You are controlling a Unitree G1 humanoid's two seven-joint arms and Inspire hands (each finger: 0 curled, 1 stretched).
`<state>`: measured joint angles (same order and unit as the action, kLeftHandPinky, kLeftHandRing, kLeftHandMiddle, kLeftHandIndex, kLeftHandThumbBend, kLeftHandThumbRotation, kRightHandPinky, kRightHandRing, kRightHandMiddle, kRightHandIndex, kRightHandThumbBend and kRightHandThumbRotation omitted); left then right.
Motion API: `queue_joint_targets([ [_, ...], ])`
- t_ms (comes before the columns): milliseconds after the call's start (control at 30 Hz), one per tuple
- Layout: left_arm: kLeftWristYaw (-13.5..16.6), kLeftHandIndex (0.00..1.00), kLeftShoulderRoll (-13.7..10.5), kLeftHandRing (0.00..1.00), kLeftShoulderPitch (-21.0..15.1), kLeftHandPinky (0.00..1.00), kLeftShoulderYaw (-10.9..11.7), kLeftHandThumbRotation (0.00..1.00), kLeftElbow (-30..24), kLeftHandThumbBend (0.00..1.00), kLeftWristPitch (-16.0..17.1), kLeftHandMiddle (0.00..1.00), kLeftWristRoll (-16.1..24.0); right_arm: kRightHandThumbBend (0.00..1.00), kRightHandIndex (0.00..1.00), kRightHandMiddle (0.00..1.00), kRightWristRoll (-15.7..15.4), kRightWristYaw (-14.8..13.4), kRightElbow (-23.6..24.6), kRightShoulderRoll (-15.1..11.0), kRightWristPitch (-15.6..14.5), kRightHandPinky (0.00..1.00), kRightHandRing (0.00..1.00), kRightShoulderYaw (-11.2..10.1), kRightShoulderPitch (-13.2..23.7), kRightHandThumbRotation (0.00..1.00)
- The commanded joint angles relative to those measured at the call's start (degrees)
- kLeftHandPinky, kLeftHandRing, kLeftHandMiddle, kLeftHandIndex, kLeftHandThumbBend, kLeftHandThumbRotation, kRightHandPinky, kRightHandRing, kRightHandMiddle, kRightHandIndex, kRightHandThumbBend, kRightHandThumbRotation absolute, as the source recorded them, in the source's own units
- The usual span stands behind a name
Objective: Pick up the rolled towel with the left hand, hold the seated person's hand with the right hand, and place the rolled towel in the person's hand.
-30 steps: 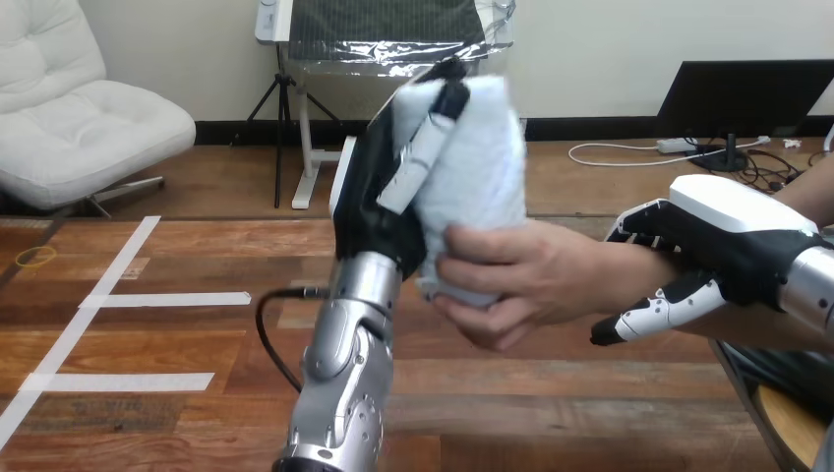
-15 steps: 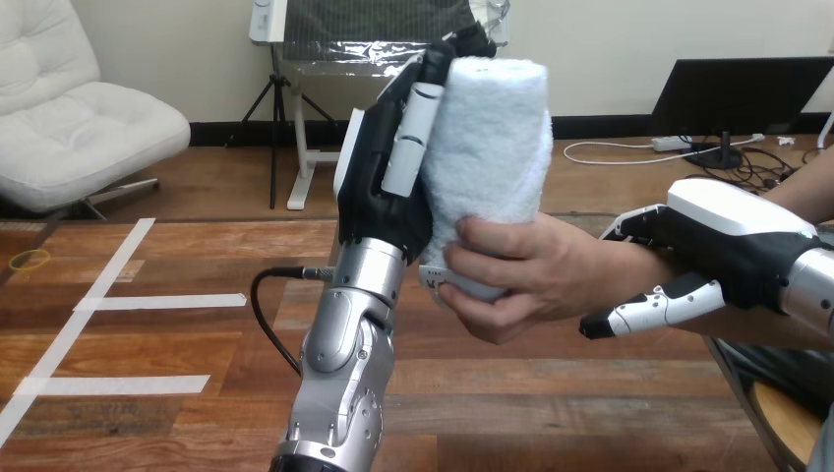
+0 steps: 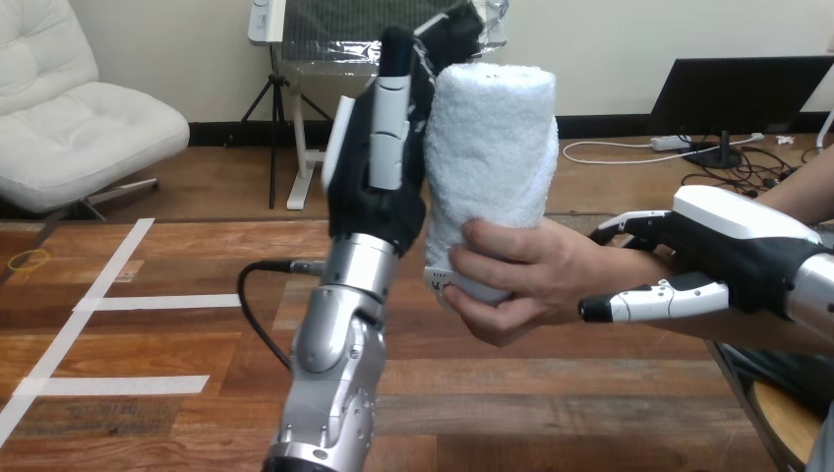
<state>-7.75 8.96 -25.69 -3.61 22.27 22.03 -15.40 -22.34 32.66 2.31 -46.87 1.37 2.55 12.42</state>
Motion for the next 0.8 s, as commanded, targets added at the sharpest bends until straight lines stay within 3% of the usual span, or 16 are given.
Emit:
queue_joint_targets([
  [0, -0.4, 0.74, 1.9, 0.87, 4.0, 1.0, 1.0, 0.93, -3.4, 0.73, 1.3, 0.82, -0.8, 1.0, 0.91, 0.89, 2.2, -3.4, 0.8, 2.1, 1.2, 0.65, 0.87, -2.8, -0.1, 0.89],
  [267, -1.2, 0.76, 0.9, 0.87, 5.5, 1.0, 1.3, 0.93, -4.5, 0.71, 1.4, 0.83, -1.7, 1.0, 0.94, 0.92, 3.6, -7.5, 1.0, 3.6, 2.1, 0.65, 0.89, -4.2, -1.5, 0.96],
  [500, -1.1, 0.76, 0.3, 0.86, 7.6, 1.0, 1.2, 0.93, -6.6, 0.71, 1.2, 0.83, -1.9, 1.0, 0.95, 0.92, 4.8, -11.5, 0.0, 4.8, 6.0, 0.65, 0.89, -5.5, -2.6, 0.99],
  [767, -0.9, 0.76, -0.4, 0.85, 10.3, 1.0, 0.6, 0.92, -9.7, 0.73, 1.0, 0.82, -2.7, 1.0, 0.98, 0.94, 8.8, -13.0, -0.5, 6.6, 7.4, 0.68, 0.9, -7.2, -3.3, 1.0],
])
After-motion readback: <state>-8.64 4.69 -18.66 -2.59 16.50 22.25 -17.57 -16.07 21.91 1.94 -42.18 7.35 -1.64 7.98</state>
